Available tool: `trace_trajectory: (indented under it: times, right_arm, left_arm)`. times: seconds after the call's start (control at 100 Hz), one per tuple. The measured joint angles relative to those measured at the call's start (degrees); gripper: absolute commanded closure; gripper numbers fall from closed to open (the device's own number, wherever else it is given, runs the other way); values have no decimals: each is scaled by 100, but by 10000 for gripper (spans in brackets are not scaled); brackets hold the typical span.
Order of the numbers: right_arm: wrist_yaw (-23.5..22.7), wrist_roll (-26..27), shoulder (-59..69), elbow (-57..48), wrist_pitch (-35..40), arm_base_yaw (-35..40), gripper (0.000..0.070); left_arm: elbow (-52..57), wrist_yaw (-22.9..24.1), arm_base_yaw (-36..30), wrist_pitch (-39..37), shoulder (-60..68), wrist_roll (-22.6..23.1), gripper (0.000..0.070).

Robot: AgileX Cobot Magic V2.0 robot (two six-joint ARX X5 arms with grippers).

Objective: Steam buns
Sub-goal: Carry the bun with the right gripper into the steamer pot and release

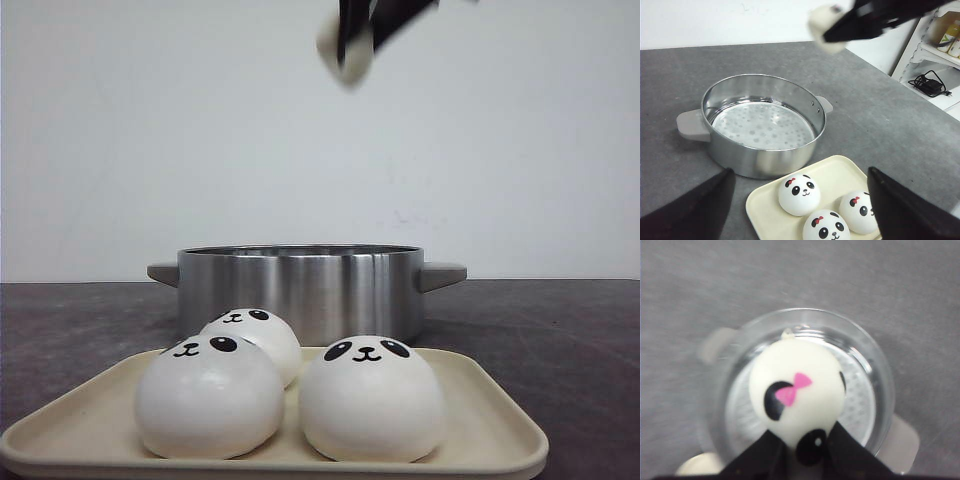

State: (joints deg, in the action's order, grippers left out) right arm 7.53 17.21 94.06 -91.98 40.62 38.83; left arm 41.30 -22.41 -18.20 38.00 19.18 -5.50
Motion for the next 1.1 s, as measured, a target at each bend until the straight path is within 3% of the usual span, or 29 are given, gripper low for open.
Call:
trace_trajectory:
  times: [0.31, 0.57, 0.62, 0.72, 0.78, 0.91, 1.1]
  right_arm:
    - [0, -496, 1897, -269, -455, -393, 700]
    - [0, -546, 2396, -269, -721, -483, 697]
    - [2, -546, 2396, -269, -785, -487, 658]
    - [7, -546, 2396, -269, -831, -485, 467]
    - [33, -546, 2396, -269, -822, -483, 401]
    - [299, -546, 2396, -269, -728, -483, 347]
    - [393, -549, 2396, -269, -680, -483, 336]
  left_arm:
    - [0, 4, 0, 13, 0, 0, 189]
    - [0, 107, 0, 59, 0, 2, 189]
    - [0, 125, 0, 59, 0, 2, 189]
    - [0, 129, 0, 59, 0, 2, 189]
    - [0, 129, 0, 59, 0, 2, 189]
    - [0, 129, 0, 61, 0, 2, 189]
    - [0, 138, 0, 101, 0, 2, 189]
